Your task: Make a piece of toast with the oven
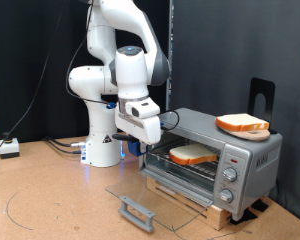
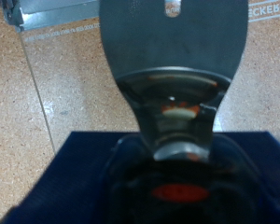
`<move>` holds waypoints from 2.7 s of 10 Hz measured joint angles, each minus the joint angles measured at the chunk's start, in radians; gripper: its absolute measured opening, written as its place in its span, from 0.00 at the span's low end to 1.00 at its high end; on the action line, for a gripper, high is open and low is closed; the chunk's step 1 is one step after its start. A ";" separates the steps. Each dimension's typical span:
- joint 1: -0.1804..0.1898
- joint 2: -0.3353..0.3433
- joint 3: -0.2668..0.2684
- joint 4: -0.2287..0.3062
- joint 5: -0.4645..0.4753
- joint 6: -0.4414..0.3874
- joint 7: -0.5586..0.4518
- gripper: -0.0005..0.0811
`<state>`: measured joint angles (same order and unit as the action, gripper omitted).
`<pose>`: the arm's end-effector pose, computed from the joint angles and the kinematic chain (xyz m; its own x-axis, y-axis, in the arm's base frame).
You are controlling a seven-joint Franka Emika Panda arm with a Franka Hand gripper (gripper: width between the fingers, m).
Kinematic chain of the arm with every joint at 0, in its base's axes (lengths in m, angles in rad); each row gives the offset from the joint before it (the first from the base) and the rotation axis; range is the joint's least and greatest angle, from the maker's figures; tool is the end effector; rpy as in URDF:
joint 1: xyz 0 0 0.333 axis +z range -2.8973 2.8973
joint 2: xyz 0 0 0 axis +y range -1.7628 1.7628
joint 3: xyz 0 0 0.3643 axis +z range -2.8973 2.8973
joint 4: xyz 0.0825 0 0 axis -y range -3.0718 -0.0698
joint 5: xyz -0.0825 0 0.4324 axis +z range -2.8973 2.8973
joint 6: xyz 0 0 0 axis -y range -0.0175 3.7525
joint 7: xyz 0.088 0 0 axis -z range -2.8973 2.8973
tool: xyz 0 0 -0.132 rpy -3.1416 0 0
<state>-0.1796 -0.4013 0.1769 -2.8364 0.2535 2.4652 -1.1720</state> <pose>0.3691 -0.0053 0.2940 0.5710 0.8154 0.0958 0.8199 -0.5722 -0.0167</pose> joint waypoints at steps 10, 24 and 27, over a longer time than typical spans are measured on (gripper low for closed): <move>-0.121 0.047 -0.121 0.098 0.147 -0.150 -0.042 0.49; 0.024 -0.205 -0.143 0.114 0.322 -0.577 -0.238 0.49; 0.091 -0.222 -0.073 0.093 0.386 -0.573 -0.235 0.49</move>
<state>-0.0886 -0.6237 0.1036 -2.7433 0.6397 1.8926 -1.4069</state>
